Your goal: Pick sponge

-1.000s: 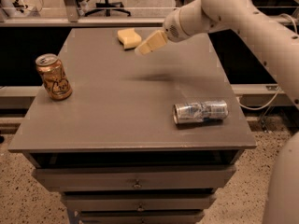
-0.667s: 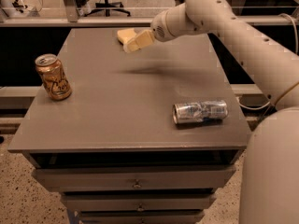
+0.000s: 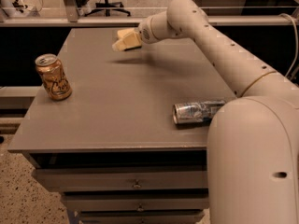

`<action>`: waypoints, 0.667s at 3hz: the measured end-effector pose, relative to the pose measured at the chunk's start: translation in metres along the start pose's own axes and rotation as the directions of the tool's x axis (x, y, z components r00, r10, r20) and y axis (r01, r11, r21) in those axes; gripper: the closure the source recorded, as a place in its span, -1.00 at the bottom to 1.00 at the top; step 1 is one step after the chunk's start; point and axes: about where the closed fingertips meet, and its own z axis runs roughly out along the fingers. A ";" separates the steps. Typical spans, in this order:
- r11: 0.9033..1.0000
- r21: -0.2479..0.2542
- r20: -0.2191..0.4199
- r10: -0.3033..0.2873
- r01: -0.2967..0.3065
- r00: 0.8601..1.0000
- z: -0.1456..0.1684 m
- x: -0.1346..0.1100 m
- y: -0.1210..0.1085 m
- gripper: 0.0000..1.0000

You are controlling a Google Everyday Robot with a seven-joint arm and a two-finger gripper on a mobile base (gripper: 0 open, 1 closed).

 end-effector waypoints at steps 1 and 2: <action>1.000 0.000 0.004 0.027 -0.027 1.000 0.022 0.004 -0.005 -1.00; 0.999 0.004 0.002 0.047 -0.047 0.999 0.033 0.009 -0.009 -0.67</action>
Offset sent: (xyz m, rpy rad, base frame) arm 0.0350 0.0098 -0.0280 0.0400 0.0388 -0.0489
